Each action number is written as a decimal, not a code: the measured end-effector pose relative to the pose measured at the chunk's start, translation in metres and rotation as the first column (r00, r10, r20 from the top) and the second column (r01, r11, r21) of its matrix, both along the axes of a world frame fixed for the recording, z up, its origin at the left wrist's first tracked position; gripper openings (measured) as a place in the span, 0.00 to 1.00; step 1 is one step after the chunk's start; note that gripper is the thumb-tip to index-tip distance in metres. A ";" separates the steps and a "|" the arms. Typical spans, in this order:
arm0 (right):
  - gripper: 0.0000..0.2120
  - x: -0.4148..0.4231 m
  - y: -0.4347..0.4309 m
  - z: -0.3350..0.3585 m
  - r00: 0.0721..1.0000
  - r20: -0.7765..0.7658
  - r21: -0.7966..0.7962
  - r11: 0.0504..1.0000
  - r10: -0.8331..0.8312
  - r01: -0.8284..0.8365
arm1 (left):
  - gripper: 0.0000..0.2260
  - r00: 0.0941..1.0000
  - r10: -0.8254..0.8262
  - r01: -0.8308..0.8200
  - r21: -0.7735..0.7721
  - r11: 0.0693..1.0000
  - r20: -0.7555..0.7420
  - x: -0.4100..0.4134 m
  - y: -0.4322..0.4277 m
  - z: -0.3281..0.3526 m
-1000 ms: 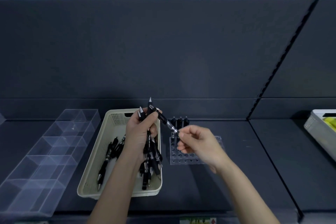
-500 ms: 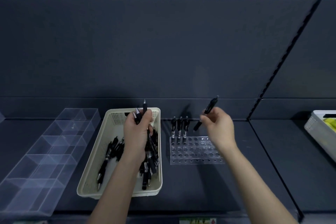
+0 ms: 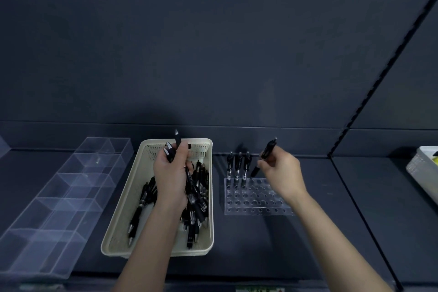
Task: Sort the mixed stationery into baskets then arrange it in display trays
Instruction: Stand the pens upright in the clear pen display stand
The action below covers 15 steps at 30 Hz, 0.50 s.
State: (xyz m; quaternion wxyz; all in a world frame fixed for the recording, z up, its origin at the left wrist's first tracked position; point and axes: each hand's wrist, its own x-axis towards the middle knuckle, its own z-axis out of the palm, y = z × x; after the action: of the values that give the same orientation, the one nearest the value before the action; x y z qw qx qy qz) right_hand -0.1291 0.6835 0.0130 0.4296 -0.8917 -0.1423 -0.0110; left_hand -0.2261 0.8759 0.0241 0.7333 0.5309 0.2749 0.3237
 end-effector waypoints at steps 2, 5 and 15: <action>0.04 -0.002 0.001 -0.003 0.998 -0.032 -0.083 0.995 0.045 -0.048 | 0.07 1.000 0.018 -0.018 -0.009 1.000 0.018 0.001 0.000 -0.001; 0.01 -0.005 0.004 -0.010 0.995 -0.051 -0.162 0.983 0.083 -0.091 | 0.07 0.999 0.036 -0.036 -0.025 0.999 0.027 0.002 -0.001 -0.001; 0.03 -0.006 0.005 -0.017 0.989 -0.069 -0.211 0.967 0.134 -0.145 | 0.07 0.992 0.119 -0.117 -0.083 0.990 0.028 0.002 0.007 0.002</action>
State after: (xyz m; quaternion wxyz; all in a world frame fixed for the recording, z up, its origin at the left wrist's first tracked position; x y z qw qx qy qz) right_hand -0.1354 0.6881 -0.0040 0.3340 -0.9206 -0.1934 0.0589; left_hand -0.2240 0.8828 0.0262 0.7383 0.4780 0.3067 0.3638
